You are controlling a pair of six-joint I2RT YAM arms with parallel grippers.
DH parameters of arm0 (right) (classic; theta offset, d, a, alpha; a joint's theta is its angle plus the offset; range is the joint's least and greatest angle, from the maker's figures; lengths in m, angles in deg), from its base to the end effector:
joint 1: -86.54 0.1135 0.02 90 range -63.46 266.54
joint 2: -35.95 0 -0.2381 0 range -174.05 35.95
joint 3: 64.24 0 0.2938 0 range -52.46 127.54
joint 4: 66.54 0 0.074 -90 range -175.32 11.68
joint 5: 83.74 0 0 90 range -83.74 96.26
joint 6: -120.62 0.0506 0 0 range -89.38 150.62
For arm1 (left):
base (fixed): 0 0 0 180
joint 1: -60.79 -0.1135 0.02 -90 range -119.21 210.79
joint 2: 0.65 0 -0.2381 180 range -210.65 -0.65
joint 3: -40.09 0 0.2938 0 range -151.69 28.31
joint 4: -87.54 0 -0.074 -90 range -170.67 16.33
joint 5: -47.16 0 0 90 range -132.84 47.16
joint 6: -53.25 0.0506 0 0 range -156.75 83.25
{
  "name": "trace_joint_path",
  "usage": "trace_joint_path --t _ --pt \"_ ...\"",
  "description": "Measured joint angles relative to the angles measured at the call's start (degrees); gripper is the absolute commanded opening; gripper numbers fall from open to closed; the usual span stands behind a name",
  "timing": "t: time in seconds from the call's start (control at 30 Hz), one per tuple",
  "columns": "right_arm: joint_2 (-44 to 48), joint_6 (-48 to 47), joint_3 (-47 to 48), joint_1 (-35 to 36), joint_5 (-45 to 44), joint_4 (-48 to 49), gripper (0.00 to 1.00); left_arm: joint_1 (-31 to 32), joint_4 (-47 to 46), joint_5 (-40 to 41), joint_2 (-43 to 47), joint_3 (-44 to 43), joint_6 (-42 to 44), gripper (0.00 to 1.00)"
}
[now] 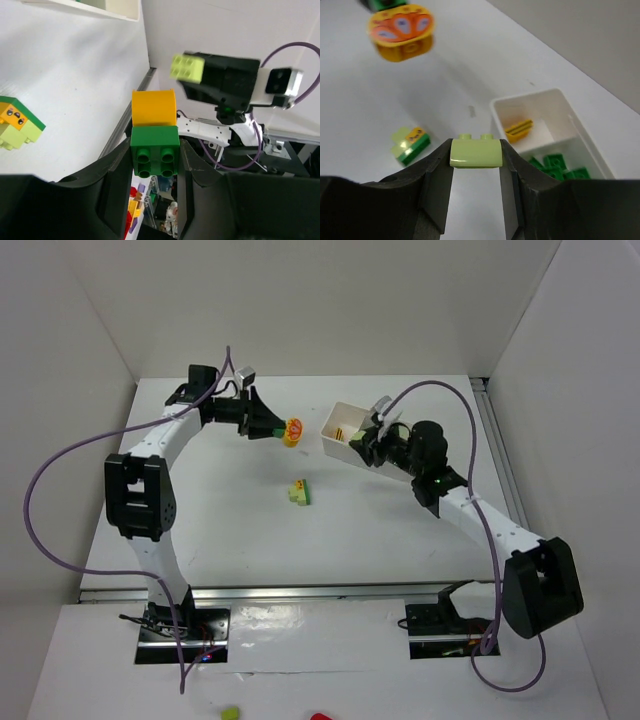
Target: Sort the legos into containers by color
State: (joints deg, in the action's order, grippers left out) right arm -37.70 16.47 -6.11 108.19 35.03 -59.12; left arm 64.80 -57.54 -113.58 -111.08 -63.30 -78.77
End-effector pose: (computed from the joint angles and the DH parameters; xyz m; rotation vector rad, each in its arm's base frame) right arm 0.3193 0.1530 0.2467 -0.8729 1.4850 0.5257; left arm 0.4577 -0.0800 0.2400 -0.0585 2.3102 -1.8235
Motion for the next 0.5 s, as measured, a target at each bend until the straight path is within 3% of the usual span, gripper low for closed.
trace_joint_path --t 0.17,0.27,0.37,0.5 --pt "2.03 6.10 -0.33 -1.90 -19.02 -1.66 0.11 1.11 5.62 4.72 0.02 -1.03 3.63 0.00" --pt "-1.03 9.35 4.85 -2.78 -28.02 -8.15 0.11 2.62 9.27 7.82 0.00 -3.65 6.16 0.00" --pt "-6.45 13.40 11.45 -3.39 -35.69 -12.61 0.09 4.68 11.43 10.21 0.00 -6.27 8.37 0.00" --pt "-10.56 17.99 13.46 -4.46 -41.16 -15.65 0.09 7.15 13.44 12.55 -0.04 -7.98 10.49 0.00"
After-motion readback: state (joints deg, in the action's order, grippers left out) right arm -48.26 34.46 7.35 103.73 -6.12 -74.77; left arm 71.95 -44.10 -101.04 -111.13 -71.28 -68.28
